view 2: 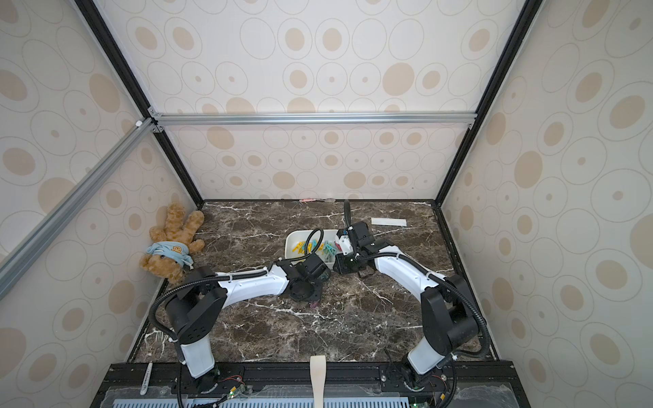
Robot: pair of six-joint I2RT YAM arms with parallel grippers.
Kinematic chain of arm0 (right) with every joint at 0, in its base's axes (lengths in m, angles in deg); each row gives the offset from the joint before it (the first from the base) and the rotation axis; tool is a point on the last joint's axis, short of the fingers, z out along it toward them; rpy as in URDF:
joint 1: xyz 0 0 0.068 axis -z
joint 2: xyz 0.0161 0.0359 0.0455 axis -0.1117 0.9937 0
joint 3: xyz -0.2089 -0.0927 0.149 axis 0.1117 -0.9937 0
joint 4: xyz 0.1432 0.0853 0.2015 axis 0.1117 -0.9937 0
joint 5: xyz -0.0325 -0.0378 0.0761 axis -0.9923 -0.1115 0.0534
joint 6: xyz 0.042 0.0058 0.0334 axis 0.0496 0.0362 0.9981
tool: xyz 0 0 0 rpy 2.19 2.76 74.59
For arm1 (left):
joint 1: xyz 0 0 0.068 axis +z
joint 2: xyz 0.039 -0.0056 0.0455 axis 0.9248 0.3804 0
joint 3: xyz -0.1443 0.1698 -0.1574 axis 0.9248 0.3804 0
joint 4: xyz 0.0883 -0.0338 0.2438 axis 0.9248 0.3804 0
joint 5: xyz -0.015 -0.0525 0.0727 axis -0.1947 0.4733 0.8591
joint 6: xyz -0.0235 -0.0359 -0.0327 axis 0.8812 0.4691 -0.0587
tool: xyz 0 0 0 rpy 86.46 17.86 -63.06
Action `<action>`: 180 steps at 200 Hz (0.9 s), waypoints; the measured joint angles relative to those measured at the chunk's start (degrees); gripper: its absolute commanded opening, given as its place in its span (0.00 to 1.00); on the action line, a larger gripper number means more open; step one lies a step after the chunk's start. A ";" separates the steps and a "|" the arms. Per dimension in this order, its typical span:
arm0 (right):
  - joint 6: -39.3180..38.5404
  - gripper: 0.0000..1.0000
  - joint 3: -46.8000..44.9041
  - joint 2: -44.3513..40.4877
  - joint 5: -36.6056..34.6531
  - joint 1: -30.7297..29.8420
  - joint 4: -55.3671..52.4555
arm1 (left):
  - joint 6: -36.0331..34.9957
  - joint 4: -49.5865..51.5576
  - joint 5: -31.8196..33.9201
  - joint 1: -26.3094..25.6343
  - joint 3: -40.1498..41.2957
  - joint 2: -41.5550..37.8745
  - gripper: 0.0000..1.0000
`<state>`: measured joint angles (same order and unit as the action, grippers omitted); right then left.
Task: Put the clothespins into the storage box
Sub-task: Pick up the clothespin from the center of the board, then place the clothespin in the storage box.
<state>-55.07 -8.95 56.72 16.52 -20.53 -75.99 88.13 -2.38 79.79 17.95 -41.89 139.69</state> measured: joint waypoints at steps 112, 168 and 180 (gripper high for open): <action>6.29 0.27 0.02 -0.13 -0.07 -0.15 0.09 | -11.04 -1.77 -8.39 20.37 -6.56 -8.72 0.00; 8.83 0.27 0.04 -1.75 -1.84 -2.40 -1.31 | -15.26 -5.73 -11.08 24.63 -16.90 4.92 0.00; 9.27 0.27 0.04 -2.08 -2.14 -2.95 -1.31 | -15.93 -5.92 -11.06 24.94 -19.32 8.07 0.00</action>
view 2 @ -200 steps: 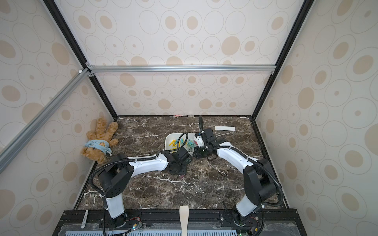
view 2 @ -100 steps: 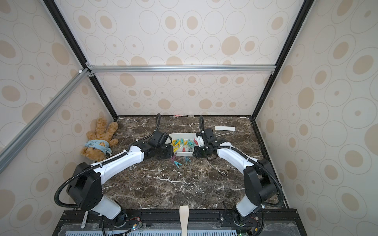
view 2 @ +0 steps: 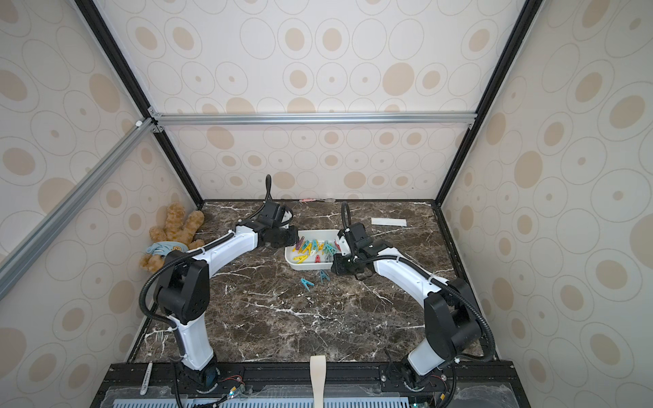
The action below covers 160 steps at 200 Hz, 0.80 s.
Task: Put the clothespins into the storage box
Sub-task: Place the clothespin in the storage box.
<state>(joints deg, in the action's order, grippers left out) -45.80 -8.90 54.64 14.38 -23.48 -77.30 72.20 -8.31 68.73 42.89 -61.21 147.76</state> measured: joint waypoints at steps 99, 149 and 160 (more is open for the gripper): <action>1.92 0.28 -0.11 0.79 -1.36 -1.99 1.95 | -1.03 -0.42 -1.55 -0.11 -4.85 6.56 0.04; 1.86 0.28 -0.09 1.90 -1.33 -1.99 2.23 | -1.42 0.09 -1.79 -0.37 -6.16 7.58 0.17; 1.81 0.28 -0.02 1.90 -1.33 -1.99 2.23 | -1.53 0.13 -1.75 -0.37 -6.49 7.58 0.19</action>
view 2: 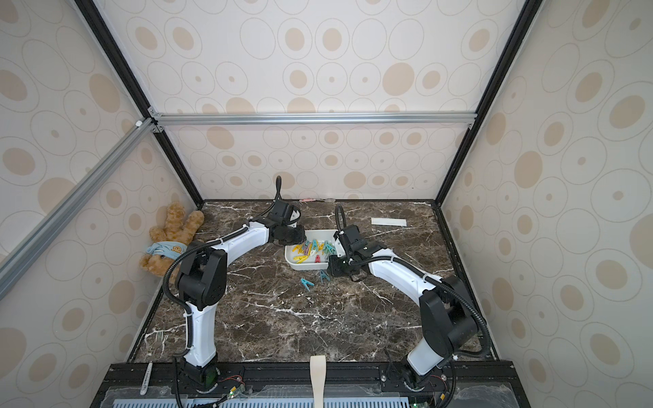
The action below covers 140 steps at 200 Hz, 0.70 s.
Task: Put the clothespins into the storage box
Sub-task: Place the clothespin in the storage box, then pick up the clothespin from the center of the board.
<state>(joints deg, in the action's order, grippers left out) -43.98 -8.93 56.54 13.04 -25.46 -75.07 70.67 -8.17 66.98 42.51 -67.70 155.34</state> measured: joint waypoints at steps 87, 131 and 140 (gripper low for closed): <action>-0.20 0.31 0.04 0.00 -1.79 -2.01 -0.39 | -0.61 0.26 0.28 -0.02 4.52 -8.92 0.32; -0.26 0.34 0.04 0.26 -4.33 -5.42 -0.44 | -0.92 -1.77 1.44 -0.07 15.02 -21.68 0.37; -0.31 0.34 0.20 0.96 -4.57 -5.77 -0.44 | -0.92 -1.99 1.79 -0.07 17.25 -23.74 0.38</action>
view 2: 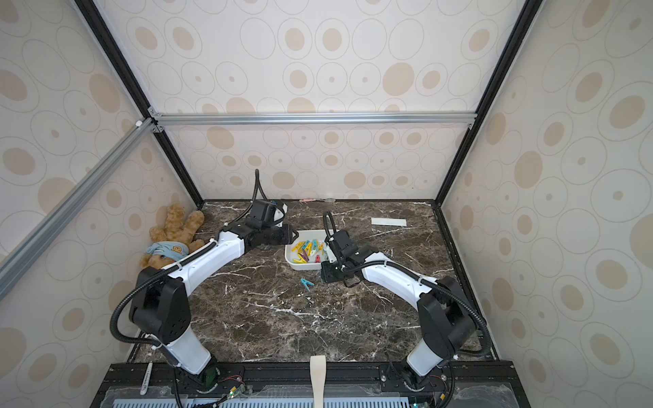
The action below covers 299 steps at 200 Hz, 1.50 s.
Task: Put the clothespins into the storage box
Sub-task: Pick up the clothespin from the center of the board.
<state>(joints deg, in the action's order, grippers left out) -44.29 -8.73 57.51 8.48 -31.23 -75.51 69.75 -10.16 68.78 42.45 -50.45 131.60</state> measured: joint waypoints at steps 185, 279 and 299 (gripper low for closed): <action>-0.52 0.27 8.74 18.34 -2.99 -0.59 0.74 | 1.99 -4.02 3.19 0.00 15.10 -11.21 0.41; -0.74 0.13 10.14 20.44 -3.41 -0.59 -0.66 | 1.97 -4.04 3.21 0.11 15.15 -11.21 0.41; -0.98 0.06 10.14 20.52 -3.45 -0.59 -0.90 | 1.97 -4.02 3.21 0.13 15.15 -11.21 0.41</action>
<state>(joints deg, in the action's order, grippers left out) -45.27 1.41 78.03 5.02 -31.83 -76.41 71.72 -14.19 71.99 42.58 -35.31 120.39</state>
